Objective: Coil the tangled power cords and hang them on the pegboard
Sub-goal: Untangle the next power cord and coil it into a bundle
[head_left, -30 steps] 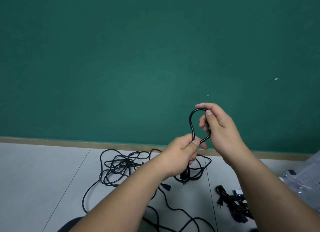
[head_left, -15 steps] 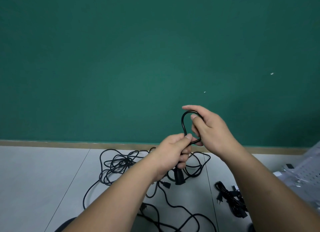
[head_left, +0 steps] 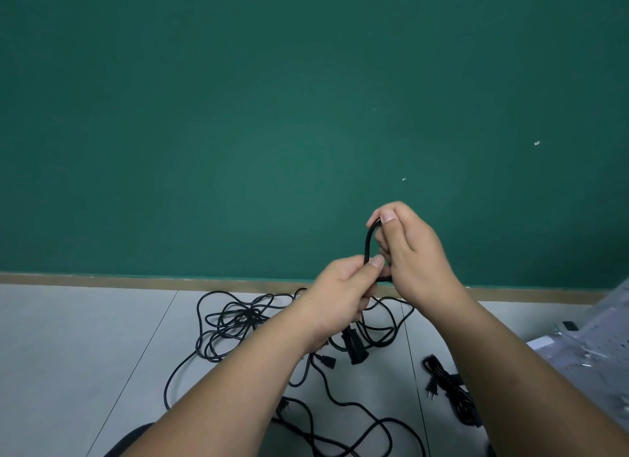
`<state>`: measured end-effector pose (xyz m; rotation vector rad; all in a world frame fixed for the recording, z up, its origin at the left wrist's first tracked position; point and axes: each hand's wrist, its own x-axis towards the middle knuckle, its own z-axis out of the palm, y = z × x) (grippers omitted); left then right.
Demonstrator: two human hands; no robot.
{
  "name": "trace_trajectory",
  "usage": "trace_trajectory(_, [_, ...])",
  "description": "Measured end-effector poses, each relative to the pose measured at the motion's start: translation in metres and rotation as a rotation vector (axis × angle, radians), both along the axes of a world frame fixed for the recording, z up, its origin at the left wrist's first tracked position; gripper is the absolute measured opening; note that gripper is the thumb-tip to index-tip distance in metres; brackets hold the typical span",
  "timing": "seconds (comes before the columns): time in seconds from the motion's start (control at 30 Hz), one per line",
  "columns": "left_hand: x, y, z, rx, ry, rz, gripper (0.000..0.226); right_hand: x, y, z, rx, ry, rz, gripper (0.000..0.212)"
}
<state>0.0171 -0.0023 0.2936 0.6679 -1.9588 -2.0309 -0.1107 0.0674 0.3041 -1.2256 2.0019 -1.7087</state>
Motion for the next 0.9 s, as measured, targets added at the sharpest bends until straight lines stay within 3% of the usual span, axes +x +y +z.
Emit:
trace_trajectory(0.13, [-0.001,-0.002,0.006,0.000,0.010,-0.053,0.037,0.011,-0.004,0.003,-0.180,-0.495,-0.040,0.032])
trace_trajectory(0.23, [-0.001,0.001,0.008,0.086,0.030,-0.094,0.037,0.014,-0.010,0.003,-0.269,-0.654,-0.131,0.031])
trace_trajectory(0.33, [-0.002,0.001,0.007,0.135,0.026,-0.135,0.039,0.012,-0.012,-0.004,-0.252,-0.514,-0.202,0.034])
trace_trajectory(0.5, [0.005,-0.006,0.006,0.164,0.010,-0.188,0.041,-0.001,-0.007,-0.011,-0.094,0.139,-0.243,0.035])
trace_trajectory(0.57, [0.009,-0.011,0.003,0.151,0.018,-0.131,0.037,-0.011,-0.006,-0.008,-0.048,0.079,-0.116,0.032])
trace_trajectory(0.7, [0.011,-0.024,-0.005,0.150,0.086,0.036,0.030,-0.021,-0.001,-0.004,0.072,-0.238,0.145,0.024])
trace_trajectory(0.9, [0.005,-0.033,0.000,0.355,0.246,0.278,0.019,0.006,-0.001,-0.020,0.420,-0.349,0.457,0.050])
